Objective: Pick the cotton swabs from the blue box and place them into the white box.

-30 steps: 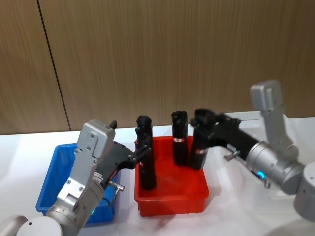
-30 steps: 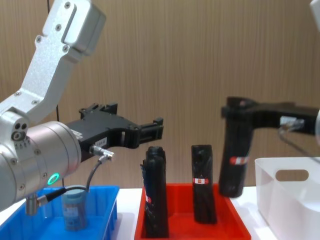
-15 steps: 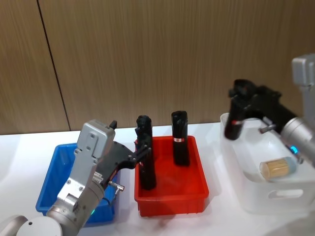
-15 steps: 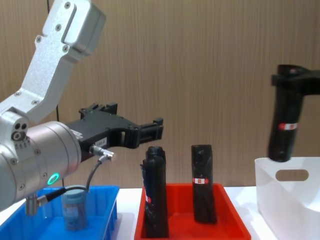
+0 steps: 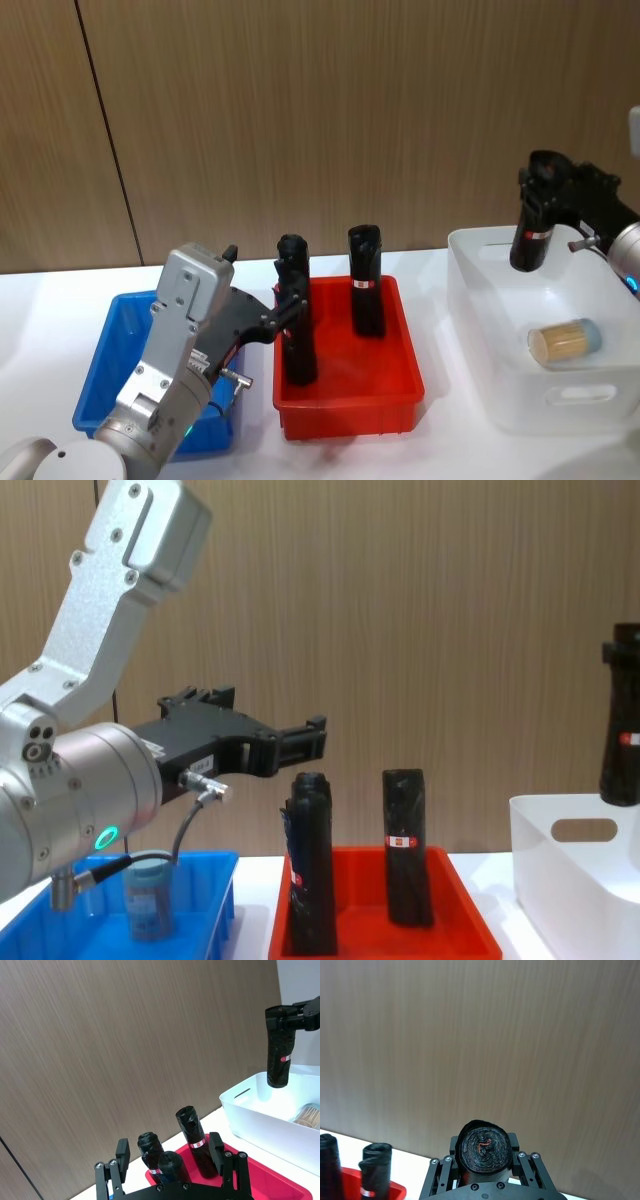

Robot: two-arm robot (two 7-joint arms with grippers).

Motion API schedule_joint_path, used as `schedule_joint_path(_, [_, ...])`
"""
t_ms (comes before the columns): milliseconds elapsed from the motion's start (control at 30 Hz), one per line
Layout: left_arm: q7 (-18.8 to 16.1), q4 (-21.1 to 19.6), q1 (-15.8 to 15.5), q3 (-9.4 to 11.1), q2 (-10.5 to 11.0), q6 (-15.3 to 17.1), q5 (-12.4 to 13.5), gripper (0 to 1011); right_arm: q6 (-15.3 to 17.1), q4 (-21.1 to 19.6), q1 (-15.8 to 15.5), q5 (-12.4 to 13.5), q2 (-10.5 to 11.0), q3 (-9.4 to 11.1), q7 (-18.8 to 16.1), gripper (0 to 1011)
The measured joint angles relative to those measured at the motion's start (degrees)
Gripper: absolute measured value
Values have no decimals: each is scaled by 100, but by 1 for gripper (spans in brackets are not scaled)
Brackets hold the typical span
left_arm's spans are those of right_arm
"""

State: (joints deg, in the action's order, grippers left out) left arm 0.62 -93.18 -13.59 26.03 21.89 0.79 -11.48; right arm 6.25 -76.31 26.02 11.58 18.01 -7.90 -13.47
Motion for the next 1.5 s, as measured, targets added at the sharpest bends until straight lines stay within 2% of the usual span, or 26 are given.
schedule_joint_path(300, [0, 0, 0, 0, 0, 0, 0, 1003, -208, 935, 407, -148, -105, -58, 10, 536])
schedule_joint_path(333, [0, 0, 0, 0, 0, 0, 0, 1003, -208, 935, 407, -148, -105, -58, 10, 538])
schedule_joint_path(600, [0, 0, 0, 0, 0, 0, 0, 1003, -453, 1805, 756, -207, -260, -185, -5, 536])
schedule_joint_path(800, [0, 0, 0, 0, 0, 0, 0, 1003, -642, 2304, 955, -276, -345, -249, -1, 555])
schedule_joint_path(1033, [0, 0, 0, 0, 0, 0, 0, 1003, -810, 2695, 1107, -342, -398, -280, 39, 780])
schedule_joint_path(1067, [0, 0, 0, 0, 0, 0, 0, 1003, -810, 2695, 1107, -342, -398, -280, 39, 780])
schedule_joint_path(1100, [0, 0, 0, 0, 0, 0, 0, 1003, -835, 2742, 1124, -359, -403, -282, 46, 834])
schedule_joint_path(1167, [0, 0, 0, 0, 0, 0, 0, 1003, -853, 2764, 1130, -369, -406, -282, 53, 864])
schedule_joint_path(1233, [0, 0, 0, 0, 0, 0, 0, 1003, -868, 2777, 1130, -372, -407, -282, 62, 952])
schedule_joint_path(1333, [0, 0, 0, 0, 0, 0, 0, 1003, -878, 2786, 1129, -375, -407, -282, 68, 1001])
schedule_joint_path(1500, [0, 0, 0, 0, 0, 0, 0, 1003, -897, 2799, 1124, -383, -406, -279, 75, 1002])
